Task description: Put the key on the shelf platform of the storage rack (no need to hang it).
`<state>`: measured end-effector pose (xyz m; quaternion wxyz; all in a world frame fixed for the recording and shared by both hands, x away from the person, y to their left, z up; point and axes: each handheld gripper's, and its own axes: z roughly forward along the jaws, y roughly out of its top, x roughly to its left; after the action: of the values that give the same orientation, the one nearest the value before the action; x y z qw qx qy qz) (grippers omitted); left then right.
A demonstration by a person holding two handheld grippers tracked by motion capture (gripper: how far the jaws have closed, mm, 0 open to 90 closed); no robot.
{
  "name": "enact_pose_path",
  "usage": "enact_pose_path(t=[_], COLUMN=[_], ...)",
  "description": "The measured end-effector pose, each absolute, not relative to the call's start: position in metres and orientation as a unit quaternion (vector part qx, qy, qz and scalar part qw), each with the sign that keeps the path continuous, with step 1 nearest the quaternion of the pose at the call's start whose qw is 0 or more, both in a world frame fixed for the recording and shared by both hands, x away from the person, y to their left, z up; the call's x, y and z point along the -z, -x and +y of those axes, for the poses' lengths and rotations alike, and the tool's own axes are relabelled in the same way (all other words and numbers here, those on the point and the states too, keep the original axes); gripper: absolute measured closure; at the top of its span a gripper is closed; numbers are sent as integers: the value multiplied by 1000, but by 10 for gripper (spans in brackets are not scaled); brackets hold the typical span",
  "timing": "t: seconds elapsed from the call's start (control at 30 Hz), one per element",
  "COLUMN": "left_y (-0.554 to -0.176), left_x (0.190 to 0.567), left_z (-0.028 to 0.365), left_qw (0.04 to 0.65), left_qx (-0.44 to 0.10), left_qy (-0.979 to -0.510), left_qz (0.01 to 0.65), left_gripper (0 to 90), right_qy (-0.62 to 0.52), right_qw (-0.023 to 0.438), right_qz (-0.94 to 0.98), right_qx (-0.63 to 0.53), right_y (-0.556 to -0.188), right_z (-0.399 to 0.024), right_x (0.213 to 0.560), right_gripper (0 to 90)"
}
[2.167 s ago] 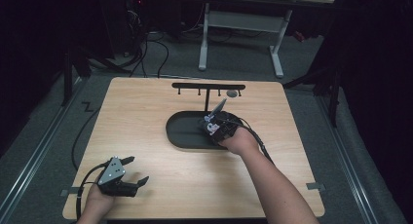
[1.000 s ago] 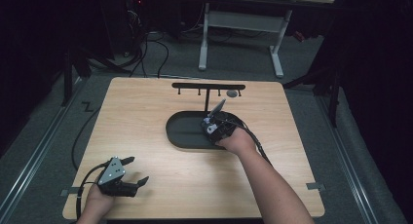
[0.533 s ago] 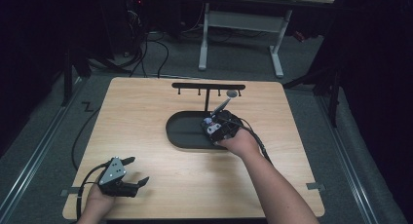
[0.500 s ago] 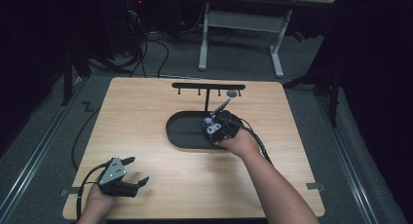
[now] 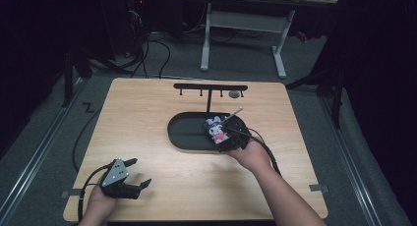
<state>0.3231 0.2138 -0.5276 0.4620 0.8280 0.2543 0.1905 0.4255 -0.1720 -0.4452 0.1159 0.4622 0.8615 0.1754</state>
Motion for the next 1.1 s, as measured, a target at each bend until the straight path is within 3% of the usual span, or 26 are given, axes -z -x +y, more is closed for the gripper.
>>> enact_pose_path(t=[0.47,1.1], left_y=[-323,-320], left_x=[528,526], left_z=[213,211], left_qw=[456,458], left_qx=[-192,-191], left_qy=[-831,-832], left_qz=[253,250], left_gripper=[127,127], right_qy=[-458,-448], right_qw=[157,232], right_qz=[839,782], right_qx=[-248,-366], right_y=[-378,-310], right_z=[-196,-228], right_x=[459,505], right_gripper=[238,199])
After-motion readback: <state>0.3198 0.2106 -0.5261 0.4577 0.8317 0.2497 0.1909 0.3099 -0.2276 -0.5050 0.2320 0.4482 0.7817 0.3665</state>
